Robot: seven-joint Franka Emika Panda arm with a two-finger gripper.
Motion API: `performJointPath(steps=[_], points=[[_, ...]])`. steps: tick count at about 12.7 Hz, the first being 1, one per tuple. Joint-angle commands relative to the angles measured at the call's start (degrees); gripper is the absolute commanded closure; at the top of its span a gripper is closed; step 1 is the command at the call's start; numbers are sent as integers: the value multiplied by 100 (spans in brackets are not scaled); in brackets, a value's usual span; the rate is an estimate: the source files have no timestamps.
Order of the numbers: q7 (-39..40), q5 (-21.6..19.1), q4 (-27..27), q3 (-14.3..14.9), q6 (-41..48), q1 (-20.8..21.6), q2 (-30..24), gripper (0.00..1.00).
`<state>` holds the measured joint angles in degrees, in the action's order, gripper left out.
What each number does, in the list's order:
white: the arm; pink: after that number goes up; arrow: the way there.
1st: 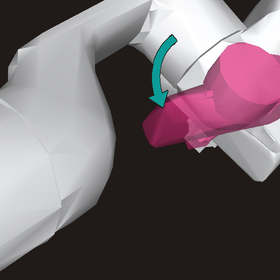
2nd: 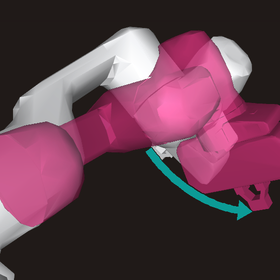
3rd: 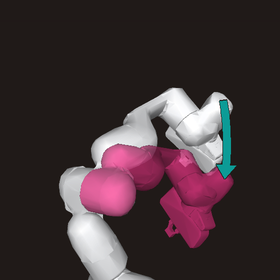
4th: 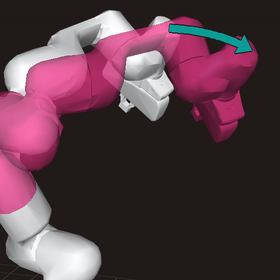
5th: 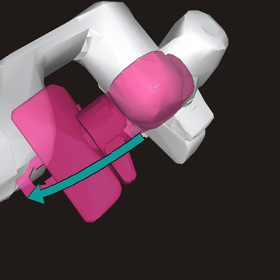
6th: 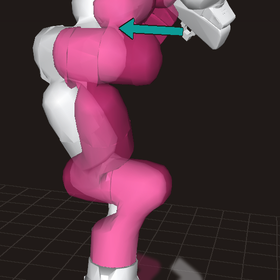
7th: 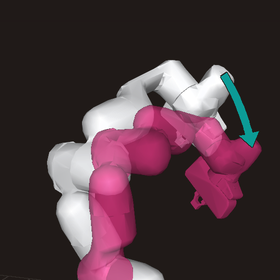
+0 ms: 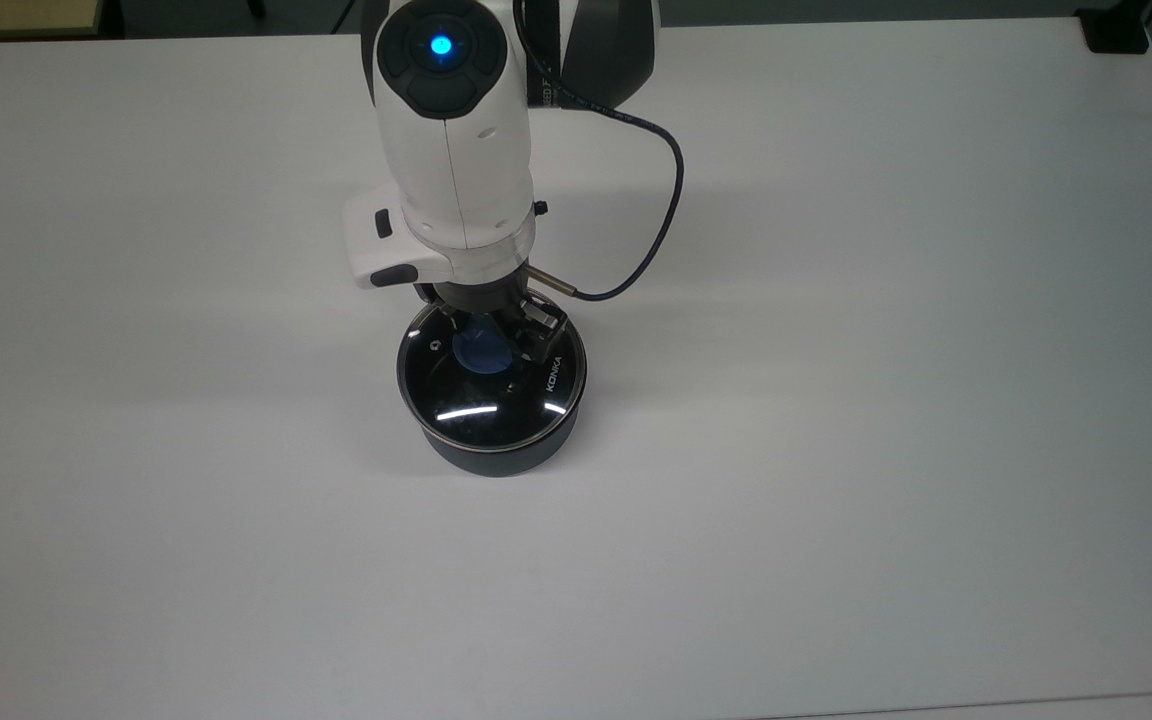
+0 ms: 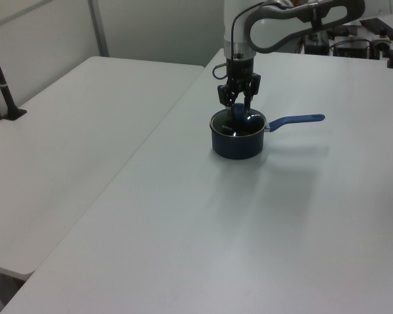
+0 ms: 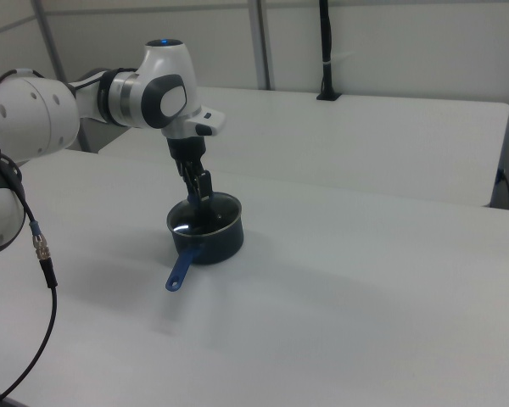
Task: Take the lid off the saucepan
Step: 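Lift the glass lid off the saucepan and carry it aside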
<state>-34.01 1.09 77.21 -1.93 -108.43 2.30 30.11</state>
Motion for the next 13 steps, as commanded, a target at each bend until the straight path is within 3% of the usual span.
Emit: performJointPath(steps=[1, 5, 13], points=[[-88, 58, -93, 70, -29, 52, 30, 46], [-97, 31, -338, 70, 173, 43, -119, 49], [-88, -13, -286, -9, 541, 86, -638, 49]])
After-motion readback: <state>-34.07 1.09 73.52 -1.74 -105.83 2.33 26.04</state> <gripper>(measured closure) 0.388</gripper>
